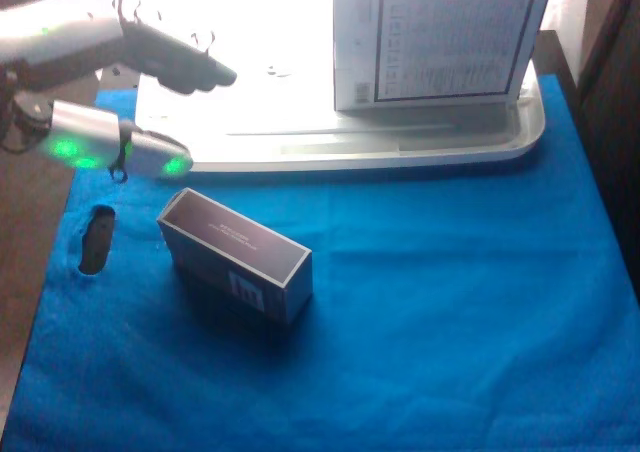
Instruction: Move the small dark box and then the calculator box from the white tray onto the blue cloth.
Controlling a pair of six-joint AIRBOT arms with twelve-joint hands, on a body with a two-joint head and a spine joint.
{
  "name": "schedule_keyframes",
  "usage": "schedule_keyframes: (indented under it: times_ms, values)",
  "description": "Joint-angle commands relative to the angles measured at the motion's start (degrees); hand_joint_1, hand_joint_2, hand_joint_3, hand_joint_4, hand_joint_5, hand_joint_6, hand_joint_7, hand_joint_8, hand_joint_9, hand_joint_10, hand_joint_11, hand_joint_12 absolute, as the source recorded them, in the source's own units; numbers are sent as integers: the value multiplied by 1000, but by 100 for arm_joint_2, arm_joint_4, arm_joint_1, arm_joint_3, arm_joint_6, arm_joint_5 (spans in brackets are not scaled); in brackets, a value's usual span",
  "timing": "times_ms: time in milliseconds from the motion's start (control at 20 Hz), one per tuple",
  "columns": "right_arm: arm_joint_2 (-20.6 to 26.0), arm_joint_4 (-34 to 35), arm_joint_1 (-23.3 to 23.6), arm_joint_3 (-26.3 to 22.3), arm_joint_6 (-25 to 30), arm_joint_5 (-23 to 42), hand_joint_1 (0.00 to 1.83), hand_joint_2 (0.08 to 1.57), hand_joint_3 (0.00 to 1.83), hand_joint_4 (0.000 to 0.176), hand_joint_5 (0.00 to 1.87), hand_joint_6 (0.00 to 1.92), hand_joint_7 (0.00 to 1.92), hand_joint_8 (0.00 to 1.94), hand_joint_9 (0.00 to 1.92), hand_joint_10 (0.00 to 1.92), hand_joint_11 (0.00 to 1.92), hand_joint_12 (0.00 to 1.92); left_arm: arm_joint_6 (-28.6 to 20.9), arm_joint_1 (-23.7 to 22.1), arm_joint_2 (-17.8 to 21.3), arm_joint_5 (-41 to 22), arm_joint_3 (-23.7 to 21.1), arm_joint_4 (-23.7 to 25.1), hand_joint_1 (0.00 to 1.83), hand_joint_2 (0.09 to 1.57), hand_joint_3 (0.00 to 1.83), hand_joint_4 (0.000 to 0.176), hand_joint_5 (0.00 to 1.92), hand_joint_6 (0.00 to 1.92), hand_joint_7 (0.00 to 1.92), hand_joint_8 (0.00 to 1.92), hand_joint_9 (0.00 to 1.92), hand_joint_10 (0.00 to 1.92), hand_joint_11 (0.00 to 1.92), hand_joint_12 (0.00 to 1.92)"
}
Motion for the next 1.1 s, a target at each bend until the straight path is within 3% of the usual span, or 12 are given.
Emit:
schedule_keyframes:
  times_ms: [0,100,150,250,300,500,550,650,700,750,900,1050]
  values:
    - [-60,222,141,60,62,450,523,792,0,19,357,2,577,13,438,11,296,28,73,-123,30,-556,70,-378,712,1013,0,0,560,0,651,0,699,0,257,1147]
    - [-195,218,177,234,159,259,578,773,0,69,345,0,592,8,399,1,279,15,239,-182,11,-627,131,-641,678,1012,0,0,547,0,619,0,651,0,198,1203]
    - [-307,165,179,397,332,171,609,768,0,52,337,1,575,5,406,7,373,56,289,-188,-4,-683,166,-770,703,1001,0,0,544,0,618,0,640,0,167,1194]
    - [-428,76,272,539,407,-52,648,770,0,52,352,7,550,0,434,16,436,89,293,-225,-44,-764,217,-857,710,984,0,0,523,0,596,0,615,0,140,1139]
    - [-476,25,315,598,407,-181,654,720,4,81,367,4,533,0,452,7,461,136,293,-268,-72,-787,239,-865,692,970,0,4,505,0,570,0,584,0,112,1085]
    - [-582,12,318,720,407,-555,682,659,2,85,338,1,460,0,412,5,48,830,293,-383,-138,-968,255,-906,608,896,0,90,332,0,290,0,332,0,29,731]
    - [-635,12,318,764,407,-664,687,646,0,62,327,1,466,2,425,9,9,1000,294,-383,-138,-1054,258,-965,598,896,0,98,316,0,268,0,320,0,32,716]
    - [-715,12,317,831,407,-813,669,638,0,92,270,0,431,0,420,4,0,1108,319,-389,-138,-1156,262,-1037,570,945,4,94,228,0,221,0,270,0,2,608]
    - [-737,12,317,877,407,-871,675,664,4,60,249,0,456,7,430,6,0,1122,333,-398,-138,-1184,265,-1067,567,950,2,87,212,0,224,1,278,2,0,626]
    - [-737,12,317,919,407,-916,678,661,1,58,252,0,489,5,461,8,1,1153,343,-412,-140,-1214,271,-1084,548,954,2,71,181,0,214,0,268,0,0,613]
    - [-839,13,316,1008,408,-973,716,676,0,33,246,0,473,0,484,1,163,938,408,-471,-164,-1298,276,-1128,589,962,3,92,176,4,155,1,193,1,0,488]
    - [-930,5,315,1063,408,-980,716,688,3,23,275,1,454,0,498,2,244,842,419,-479,-171,-1417,274,-1194,591,883,0,88,169,0,178,4,186,3,0,484]
